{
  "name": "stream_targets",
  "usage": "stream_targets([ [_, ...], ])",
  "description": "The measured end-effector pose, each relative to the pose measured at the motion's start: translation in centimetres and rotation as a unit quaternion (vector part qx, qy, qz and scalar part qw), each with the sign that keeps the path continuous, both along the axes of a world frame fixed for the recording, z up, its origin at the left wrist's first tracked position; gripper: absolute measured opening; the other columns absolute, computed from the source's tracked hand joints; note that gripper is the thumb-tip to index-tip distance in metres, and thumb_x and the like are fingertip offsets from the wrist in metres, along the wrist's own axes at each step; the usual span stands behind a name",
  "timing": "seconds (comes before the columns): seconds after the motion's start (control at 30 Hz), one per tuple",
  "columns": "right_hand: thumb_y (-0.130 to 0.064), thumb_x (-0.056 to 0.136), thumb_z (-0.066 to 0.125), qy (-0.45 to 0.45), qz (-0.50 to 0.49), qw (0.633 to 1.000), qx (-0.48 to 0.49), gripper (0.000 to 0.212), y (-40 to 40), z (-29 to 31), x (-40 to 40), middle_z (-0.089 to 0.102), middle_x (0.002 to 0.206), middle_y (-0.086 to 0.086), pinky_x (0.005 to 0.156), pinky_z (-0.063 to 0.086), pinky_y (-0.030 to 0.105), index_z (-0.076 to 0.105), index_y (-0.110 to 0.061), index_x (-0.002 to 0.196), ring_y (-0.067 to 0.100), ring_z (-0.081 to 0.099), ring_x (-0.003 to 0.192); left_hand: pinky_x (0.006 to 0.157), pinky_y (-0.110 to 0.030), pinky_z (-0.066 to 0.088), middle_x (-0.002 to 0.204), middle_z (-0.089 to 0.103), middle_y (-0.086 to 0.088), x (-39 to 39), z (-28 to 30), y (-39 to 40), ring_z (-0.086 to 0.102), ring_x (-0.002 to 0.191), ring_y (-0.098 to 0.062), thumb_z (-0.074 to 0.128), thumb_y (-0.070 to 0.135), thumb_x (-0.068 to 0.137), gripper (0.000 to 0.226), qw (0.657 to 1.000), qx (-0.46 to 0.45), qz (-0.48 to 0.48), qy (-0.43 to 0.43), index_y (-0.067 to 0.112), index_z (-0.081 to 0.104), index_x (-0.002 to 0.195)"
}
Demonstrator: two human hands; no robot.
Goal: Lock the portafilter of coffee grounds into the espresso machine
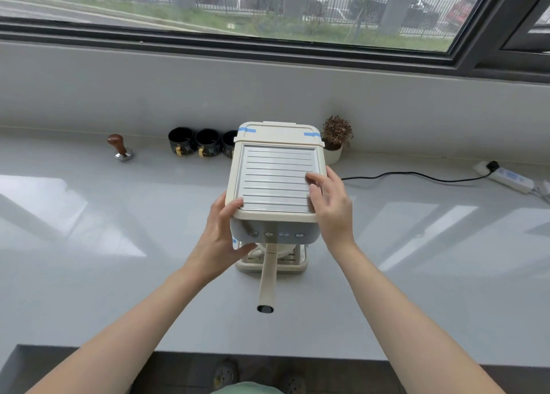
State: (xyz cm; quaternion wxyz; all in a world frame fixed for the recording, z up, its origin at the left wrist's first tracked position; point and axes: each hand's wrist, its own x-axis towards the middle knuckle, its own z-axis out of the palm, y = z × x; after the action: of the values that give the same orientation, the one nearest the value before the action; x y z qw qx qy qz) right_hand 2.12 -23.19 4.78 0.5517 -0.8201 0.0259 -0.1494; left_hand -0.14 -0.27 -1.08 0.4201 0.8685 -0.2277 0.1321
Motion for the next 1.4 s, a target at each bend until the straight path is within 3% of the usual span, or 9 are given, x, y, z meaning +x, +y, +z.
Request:
stream_targets([
  [0.1, -0.040, 0.085, 0.055, -0.054, 0.015, 0.998, 0.001, 0.038, 0.4, -2.0, -3.0, 0.045, 0.142, 0.007, 0.099, 0.032, 0.006, 0.055, -0.021, 0.118, 0.011, 0.036, 0.137, 0.105, -0.028, 0.036, 0.139, 0.030, -0.022, 0.6, -0.4, -0.5, 0.032, 0.131, -0.019, 0.087, 0.010, 0.062, 0.098, 0.998, 0.006, 0.024, -0.055, 0.025, 0.020, 0.133],
  [0.2, -0.032, 0.074, 0.075, -0.101, 0.026, 0.994, -0.044, 0.059, 1.0, -4.4, -4.5, 0.037, 0.144, 0.012, 0.093, 0.045, 0.019, 0.040, -0.027, 0.122, 0.029, 0.051, 0.119, 0.104, -0.030, 0.037, 0.139, 0.029, -0.014, 0.7, -0.4, -0.3, 0.032, 0.131, -0.017, 0.087, 0.011, 0.062, 0.096, 0.997, 0.013, 0.021, -0.075, 0.020, 0.022, 0.132],
  [0.33, -0.025, 0.070, 0.081, -0.137, 0.007, 0.987, -0.087, 0.077, 1.1, -5.7, -4.5, 0.036, 0.141, 0.017, 0.088, 0.050, 0.031, 0.028, -0.032, 0.125, 0.041, 0.052, 0.106, 0.102, -0.031, 0.040, 0.139, 0.029, -0.013, 0.7, -0.3, -0.3, 0.033, 0.131, -0.018, 0.087, 0.014, 0.063, 0.095, 0.996, 0.021, 0.022, -0.080, 0.020, 0.023, 0.132],
  [0.57, -0.026, 0.069, 0.080, -0.141, 0.007, 0.986, -0.086, 0.075, 1.2, -5.9, -4.5, 0.034, 0.143, 0.014, 0.089, 0.043, 0.011, 0.030, -0.029, 0.124, 0.035, 0.053, 0.109, 0.102, -0.030, 0.040, 0.138, 0.033, -0.018, 0.6, -0.4, -0.3, 0.035, 0.130, -0.018, 0.086, 0.017, 0.063, 0.094, 0.996, 0.032, 0.028, -0.080, 0.019, 0.023, 0.133],
  [0.73, -0.027, 0.069, 0.079, -0.135, -0.001, 0.987, -0.087, 0.071, 1.4, -5.9, -4.6, 0.036, 0.142, 0.015, 0.089, 0.039, 0.007, 0.033, -0.024, 0.124, 0.031, 0.053, 0.105, 0.102, -0.027, 0.039, 0.138, 0.033, -0.017, 0.5, -0.4, -0.3, 0.034, 0.130, -0.015, 0.087, 0.014, 0.063, 0.091, 0.996, 0.029, 0.029, -0.083, 0.018, 0.027, 0.132],
  [0.87, -0.028, 0.070, 0.078, -0.127, -0.022, 0.986, -0.105, 0.070, 1.8, -5.6, -4.9, 0.038, 0.142, 0.012, 0.080, 0.035, -0.001, 0.034, -0.024, 0.124, 0.011, 0.049, 0.097, 0.098, -0.026, 0.042, 0.138, 0.033, -0.013, 0.4, -0.4, -0.4, 0.038, 0.128, -0.015, 0.088, 0.012, 0.061, 0.094, 0.996, 0.016, 0.035, -0.081, 0.019, 0.027, 0.132],
  [1.07, -0.030, 0.073, 0.076, -0.110, -0.036, 0.987, -0.113, 0.081, 2.1, -6.4, -5.3, 0.032, 0.148, 0.008, 0.079, 0.041, 0.010, 0.022, -0.036, 0.133, 0.027, 0.053, 0.120, 0.096, -0.021, 0.040, 0.139, 0.034, -0.011, 0.2, -0.5, -0.5, 0.041, 0.125, -0.016, 0.090, 0.013, 0.060, 0.095, 0.996, 0.008, 0.048, -0.075, 0.020, 0.028, 0.132],
  [1.23, -0.015, 0.075, 0.075, -0.120, 0.010, 0.980, -0.158, 0.087, -0.2, -7.1, -5.7, 0.025, 0.153, 0.000, 0.077, 0.038, -0.004, 0.019, -0.039, 0.137, -0.009, 0.034, 0.132, 0.094, -0.019, 0.040, 0.138, 0.035, -0.013, 0.1, -0.3, -0.6, 0.040, 0.125, -0.014, 0.090, 0.013, 0.059, 0.094, 0.996, 0.010, 0.052, -0.075, 0.020, 0.029, 0.131],
  [1.4, -0.009, 0.074, 0.074, -0.118, 0.031, 0.971, -0.204, 0.089, -1.5, -6.4, -5.7, 0.031, 0.153, 0.000, 0.078, 0.046, 0.011, 0.020, -0.041, 0.137, 0.004, 0.045, 0.128, 0.092, -0.024, 0.043, 0.139, 0.035, -0.012, 0.0, -0.4, -0.6, 0.045, 0.124, -0.022, 0.089, 0.013, 0.060, 0.097, 0.996, 0.010, 0.055, -0.073, 0.026, 0.026, 0.133],
])
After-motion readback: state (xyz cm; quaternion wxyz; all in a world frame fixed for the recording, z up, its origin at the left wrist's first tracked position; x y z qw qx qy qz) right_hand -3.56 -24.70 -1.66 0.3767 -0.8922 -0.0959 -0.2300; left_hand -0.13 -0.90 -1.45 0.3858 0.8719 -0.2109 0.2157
